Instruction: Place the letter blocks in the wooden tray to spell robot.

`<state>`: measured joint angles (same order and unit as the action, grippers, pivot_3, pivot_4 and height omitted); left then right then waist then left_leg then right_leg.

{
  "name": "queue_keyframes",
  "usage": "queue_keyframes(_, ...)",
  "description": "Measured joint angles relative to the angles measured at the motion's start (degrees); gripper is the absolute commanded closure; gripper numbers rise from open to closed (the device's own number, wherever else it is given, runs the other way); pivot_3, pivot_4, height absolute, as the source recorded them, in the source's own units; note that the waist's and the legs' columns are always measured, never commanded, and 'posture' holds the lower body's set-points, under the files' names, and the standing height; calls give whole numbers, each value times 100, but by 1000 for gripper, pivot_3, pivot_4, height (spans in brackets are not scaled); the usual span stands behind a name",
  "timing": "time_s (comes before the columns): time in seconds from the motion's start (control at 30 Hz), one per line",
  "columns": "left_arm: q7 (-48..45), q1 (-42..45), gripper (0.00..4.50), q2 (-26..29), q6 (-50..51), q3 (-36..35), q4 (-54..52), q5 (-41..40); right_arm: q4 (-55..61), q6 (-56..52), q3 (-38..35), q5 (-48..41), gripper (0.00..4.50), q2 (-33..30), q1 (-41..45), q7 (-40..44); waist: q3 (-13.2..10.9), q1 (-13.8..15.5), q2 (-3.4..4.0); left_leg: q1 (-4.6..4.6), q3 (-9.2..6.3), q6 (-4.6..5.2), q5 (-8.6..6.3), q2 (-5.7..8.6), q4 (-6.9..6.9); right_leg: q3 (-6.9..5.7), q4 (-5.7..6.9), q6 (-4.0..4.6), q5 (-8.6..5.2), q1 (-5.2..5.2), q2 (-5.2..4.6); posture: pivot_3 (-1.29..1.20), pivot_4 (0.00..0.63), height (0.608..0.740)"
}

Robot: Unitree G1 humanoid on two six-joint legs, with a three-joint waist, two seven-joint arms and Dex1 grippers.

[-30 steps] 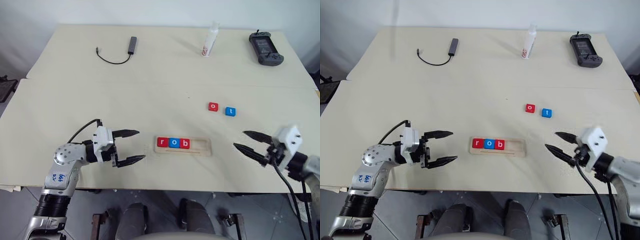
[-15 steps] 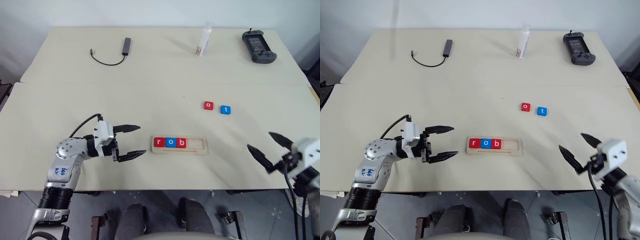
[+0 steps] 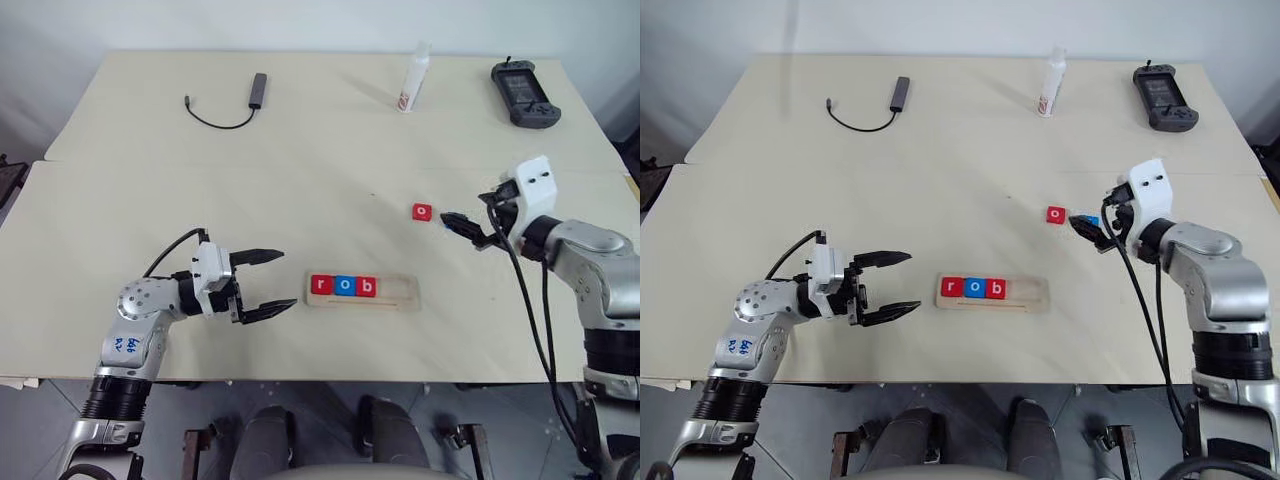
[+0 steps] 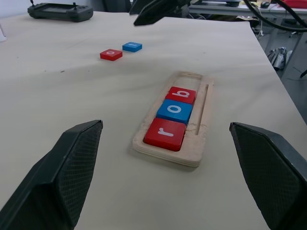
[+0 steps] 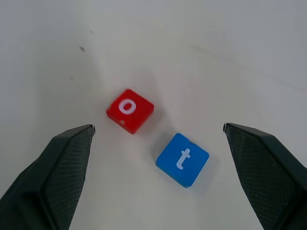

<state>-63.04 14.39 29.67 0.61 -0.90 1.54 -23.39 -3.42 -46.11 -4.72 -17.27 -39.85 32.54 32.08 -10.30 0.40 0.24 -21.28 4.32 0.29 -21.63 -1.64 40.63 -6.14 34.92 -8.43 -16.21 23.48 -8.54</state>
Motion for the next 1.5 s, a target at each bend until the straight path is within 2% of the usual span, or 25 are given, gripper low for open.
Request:
queue_keyframes(0.4,187,-146,0,-25,0,12,-163,1,71,-832,131,37,11,142,350,-92,0,-57,0,1,2,-1,1,-2,-4,0,1,0,0,2,1,0,150,740)
queue_keyframes(0.6,232,-172,0,-27,5,5,-303,0,114,-1557,172,95,11,926,977,-744,0,-82,0,3,3,-4,2,-5,-5,1,6,0,0,6,2,0,150,740)
queue_keyframes(0.9,349,-297,0,-20,72,-10,-493,0,-787,-1318,342,715,11,1836,1331,-1885,1,-103,1,3,2,-6,3,-3,-10,0,6,0,0,7,2,0,150,740)
queue_keyframes(1.03,385,-395,0,5,94,-27,-551,-2,-787,-1340,215,698,847,2058,1332,-1976,1,-141,1,4,2,-6,3,-3,-11,0,6,0,0,6,2,0,150,740)
queue_keyframes(1.23,451,-403,0,7,123,-27,-591,-2,-535,-1658,119,627,2955,2172,1291,-2040,1,-199,1,4,0,-7,4,-3,-15,0,5,0,0,6,1,0,150,740)
queue_keyframes(1.4,408,-367,0,1,127,-4,-584,-4,-90,-1802,-2,549,3043,2159,1041,-2018,1,-199,1,3,1,-7,3,-3,-17,0,3,0,0,7,1,0,150,740)
queue_keyframes(1.5,288,-204,0,-55,128,106,-511,-7,734,-2159,-55,401,3043,2000,790,-1910,-1,-180,3,0,0,-6,3,-2,-20,0,0,0,0,9,1,0,150,740)
